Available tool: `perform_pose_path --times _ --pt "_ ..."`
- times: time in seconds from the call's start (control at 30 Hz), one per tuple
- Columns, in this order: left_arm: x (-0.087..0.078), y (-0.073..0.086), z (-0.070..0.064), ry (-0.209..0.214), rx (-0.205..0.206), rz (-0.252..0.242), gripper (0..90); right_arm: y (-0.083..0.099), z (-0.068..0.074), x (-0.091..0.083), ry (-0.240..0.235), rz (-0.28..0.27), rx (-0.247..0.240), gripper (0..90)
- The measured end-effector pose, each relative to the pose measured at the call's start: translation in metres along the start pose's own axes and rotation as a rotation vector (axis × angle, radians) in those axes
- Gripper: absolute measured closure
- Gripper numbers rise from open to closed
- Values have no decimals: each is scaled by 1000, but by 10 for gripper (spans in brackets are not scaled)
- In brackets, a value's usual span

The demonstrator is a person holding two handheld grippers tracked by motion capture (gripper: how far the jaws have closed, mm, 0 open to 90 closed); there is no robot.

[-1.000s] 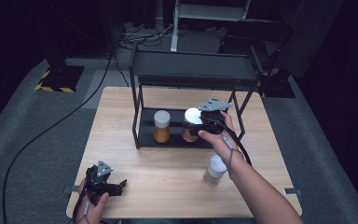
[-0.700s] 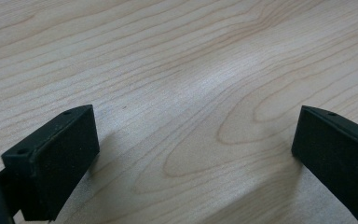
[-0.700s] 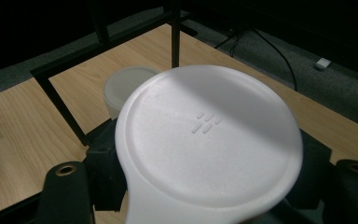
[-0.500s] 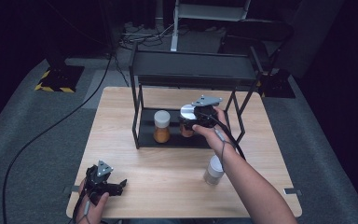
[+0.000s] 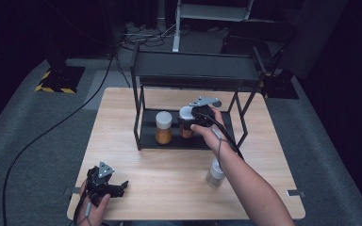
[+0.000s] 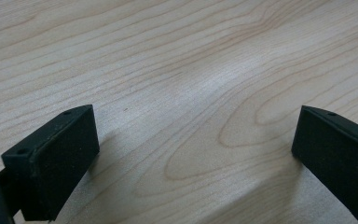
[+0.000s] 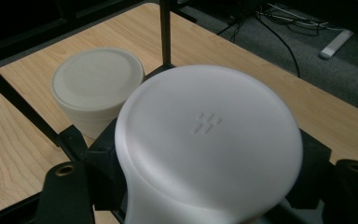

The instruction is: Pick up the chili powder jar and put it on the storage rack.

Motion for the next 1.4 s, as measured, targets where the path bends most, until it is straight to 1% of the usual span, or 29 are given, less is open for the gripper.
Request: perform_pose_path --times 0.1,0.3,0.63,1.03,1.2,1.4 --pt "0 0 0 0 0 0 2 3 0 3 -1 6 7 309" --pt "0 0 0 0 0 0 3 10 -3 10 1 27 36 309" --pt "0 0 0 0 0 0 3 19 -5 17 3 47 44 310" --pt "0 0 0 0 0 0 3 26 -5 21 7 70 56 309" --pt "0 0 0 0 0 -1 3 29 -5 22 8 81 79 309" --pt "0 0 0 -1 0 0 3 31 -6 20 11 73 86 309"
Point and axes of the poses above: each handheld gripper's, and its own axes: x roughly forward along the jaws, y roughly out of its underside, z roughly to its left, the point moved 5 cm from there along x, roughly forward along the jaws, and after that the axes turned 11 degrees about -z, right-handed, at the moved point
